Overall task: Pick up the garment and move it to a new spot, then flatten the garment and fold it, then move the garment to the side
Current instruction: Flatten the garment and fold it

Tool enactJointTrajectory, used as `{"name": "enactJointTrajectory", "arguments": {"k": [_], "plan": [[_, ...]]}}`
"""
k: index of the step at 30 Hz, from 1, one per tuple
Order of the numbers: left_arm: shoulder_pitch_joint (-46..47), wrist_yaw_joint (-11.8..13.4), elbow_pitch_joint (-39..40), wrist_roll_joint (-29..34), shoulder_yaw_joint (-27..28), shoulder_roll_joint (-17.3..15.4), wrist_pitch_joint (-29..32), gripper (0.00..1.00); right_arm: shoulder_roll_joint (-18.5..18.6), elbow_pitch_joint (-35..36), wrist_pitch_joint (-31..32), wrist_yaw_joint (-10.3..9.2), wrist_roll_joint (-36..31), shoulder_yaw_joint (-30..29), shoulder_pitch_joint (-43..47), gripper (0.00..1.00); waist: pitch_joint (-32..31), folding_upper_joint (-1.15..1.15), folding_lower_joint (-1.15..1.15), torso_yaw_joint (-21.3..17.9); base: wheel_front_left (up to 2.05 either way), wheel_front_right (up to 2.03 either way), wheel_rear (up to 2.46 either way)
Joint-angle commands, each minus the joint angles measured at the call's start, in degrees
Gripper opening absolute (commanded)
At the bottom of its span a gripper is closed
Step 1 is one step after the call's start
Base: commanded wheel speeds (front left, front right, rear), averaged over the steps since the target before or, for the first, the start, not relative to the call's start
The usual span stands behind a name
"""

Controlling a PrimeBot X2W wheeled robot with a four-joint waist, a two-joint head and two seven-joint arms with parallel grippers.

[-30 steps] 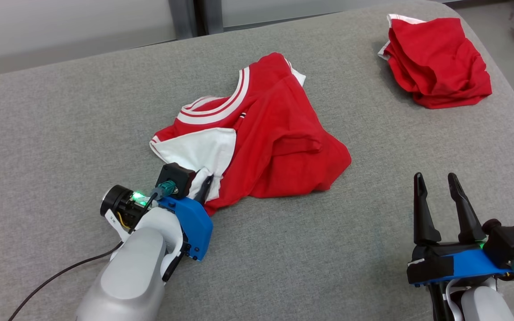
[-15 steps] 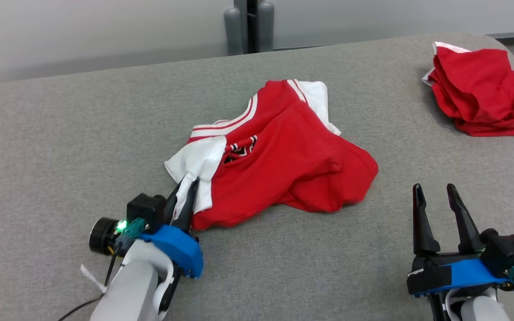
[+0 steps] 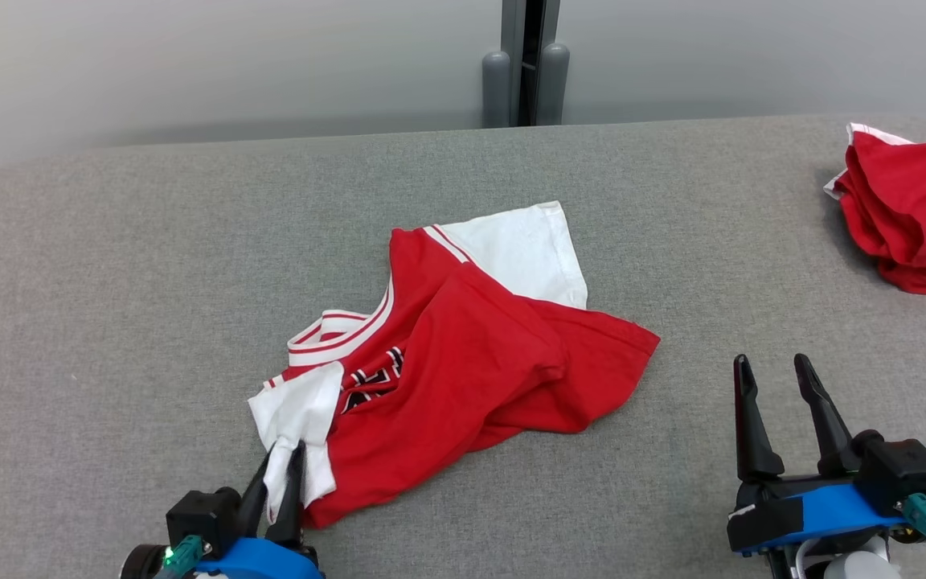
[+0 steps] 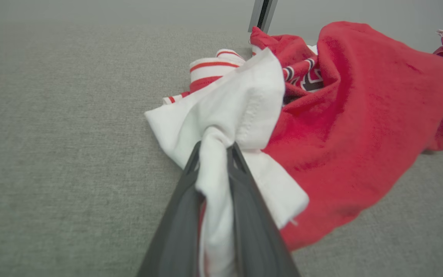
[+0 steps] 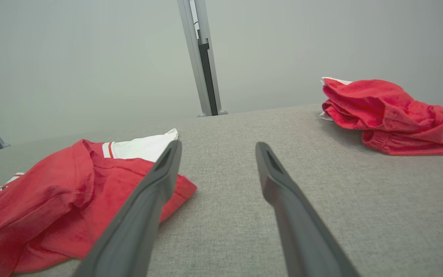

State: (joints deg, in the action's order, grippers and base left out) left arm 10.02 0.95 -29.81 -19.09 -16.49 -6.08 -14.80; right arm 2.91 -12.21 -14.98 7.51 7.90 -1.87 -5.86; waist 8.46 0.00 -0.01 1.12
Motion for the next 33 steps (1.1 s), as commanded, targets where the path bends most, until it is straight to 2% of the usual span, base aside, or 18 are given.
{"name": "enactJointTrajectory", "arguments": {"k": [1,5,13,23,28,33], "plan": [[-0.2,0.4,1.2,0.3,0.5,-0.5,-0.4,1.00,0.0,-0.1,-0.3,-0.04,-0.4,0.2,0.2,1.00,-0.2,0.00,0.01,0.2,0.00,0.00,0.00],[0.1,0.9,6.8,2.1,1.5,-0.7,-0.4,1.00,0.0,-0.3,-0.3,-0.04,-0.6,0.2,0.4,1.00,-0.8,0.00,0.01,0.3,0.00,0.00,0.00],[-1.2,1.3,19.1,7.7,7.0,-1.2,-0.4,1.00,0.0,-0.3,-0.3,-0.04,-0.6,0.0,0.8,1.00,-2.1,0.00,0.01,-0.4,0.00,0.00,0.00],[-2.4,-0.2,19.9,10.0,12.8,-1.8,-0.4,1.00,0.0,-0.8,-0.3,-0.04,-1.0,-1.1,1.0,1.00,-2.2,0.00,0.01,-1.0,0.00,0.00,0.00],[-2.3,-1.0,20.2,10.9,13.9,-0.8,-0.4,1.00,0.6,-1.3,-0.3,-0.04,-1.6,2.3,-1.7,1.00,-2.0,0.00,0.01,-0.6,0.00,0.00,0.00],[-2.2,-1.7,20.3,11.6,14.1,0.4,-0.4,1.00,1.4,-4.6,0.2,-0.04,-1.0,11.0,-6.0,1.00,-1.6,0.00,0.01,0.3,0.00,0.00,0.00]]}}
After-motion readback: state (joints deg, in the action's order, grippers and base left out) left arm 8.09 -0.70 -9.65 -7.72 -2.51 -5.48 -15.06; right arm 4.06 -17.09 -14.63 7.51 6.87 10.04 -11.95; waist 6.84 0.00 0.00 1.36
